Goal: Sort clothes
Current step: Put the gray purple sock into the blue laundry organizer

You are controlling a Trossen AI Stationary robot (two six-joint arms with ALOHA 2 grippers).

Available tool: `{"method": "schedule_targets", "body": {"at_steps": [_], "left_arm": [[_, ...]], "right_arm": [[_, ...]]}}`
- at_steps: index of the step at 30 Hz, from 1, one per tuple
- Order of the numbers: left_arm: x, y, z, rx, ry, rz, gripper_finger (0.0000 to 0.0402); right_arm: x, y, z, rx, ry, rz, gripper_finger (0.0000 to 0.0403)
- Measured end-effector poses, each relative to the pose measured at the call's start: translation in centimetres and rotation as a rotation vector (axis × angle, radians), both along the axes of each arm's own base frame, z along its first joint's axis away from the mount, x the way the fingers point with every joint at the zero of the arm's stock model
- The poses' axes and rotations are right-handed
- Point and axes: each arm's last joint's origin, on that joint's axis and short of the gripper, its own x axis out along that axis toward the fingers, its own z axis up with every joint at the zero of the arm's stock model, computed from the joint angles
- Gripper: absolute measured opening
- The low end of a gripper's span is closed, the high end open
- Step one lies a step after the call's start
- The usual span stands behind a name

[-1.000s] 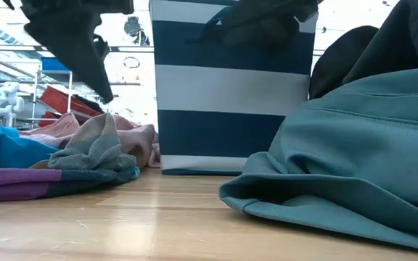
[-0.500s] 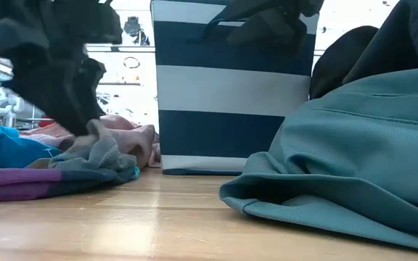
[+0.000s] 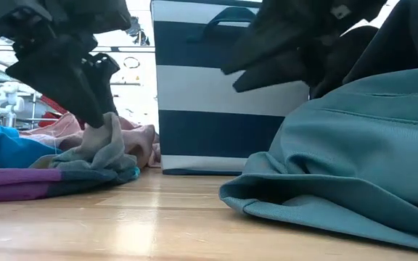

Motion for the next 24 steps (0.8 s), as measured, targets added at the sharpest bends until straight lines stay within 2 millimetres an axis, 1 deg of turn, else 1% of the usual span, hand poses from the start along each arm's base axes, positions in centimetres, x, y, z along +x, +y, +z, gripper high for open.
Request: {"method": "schedule_targets", "body": {"at_steps": [4, 10, 15, 17, 19, 20, 21, 24], "left_arm": [[-0.1, 0.0, 0.0, -0.001, 0.009, -0.004, 0.0216], [-0.2, 0.1, -0.1, 0.028, 0.012, 0.010, 0.0216], [-0.1, 0.2, -0.1, 0.035, 0.002, 0.020, 0.0215], [0.0, 0.4, 0.0, 0.041, 0.001, 0.024, 0.0207], [0.0, 0.4, 0.0, 0.073, -0.008, 0.019, 0.0181], [0.0, 0.4, 0.0, 0.087, -0.012, 0.014, 0.0160], [0.0, 0.4, 0.0, 0.096, -0.013, 0.003, 0.0133], [0.1, 0.4, 0.0, 0.103, -0.018, -0.012, 0.0036]], "right_arm": [[0.8, -0.1, 0.2, 0.042, -0.078, -0.014, 0.0196], [1.3, 0.2, 1.0, 0.071, -0.163, -0.013, 0.0196], [1.1, 0.9, 1.3, 0.090, -0.203, 0.002, 0.0196], [0.9, 1.4, 1.4, 0.083, -0.219, -0.003, 0.0196], [0.6, 1.8, 1.5, 0.068, -0.230, -0.014, 0.0196], [0.5, 2.1, 1.5, 0.064, -0.235, -0.016, 0.0196], [0.4, 2.2, 1.6, 0.068, -0.244, -0.014, 0.0196], [0.3, 2.6, 1.8, 0.078, -0.266, -0.007, 0.0196]]}}
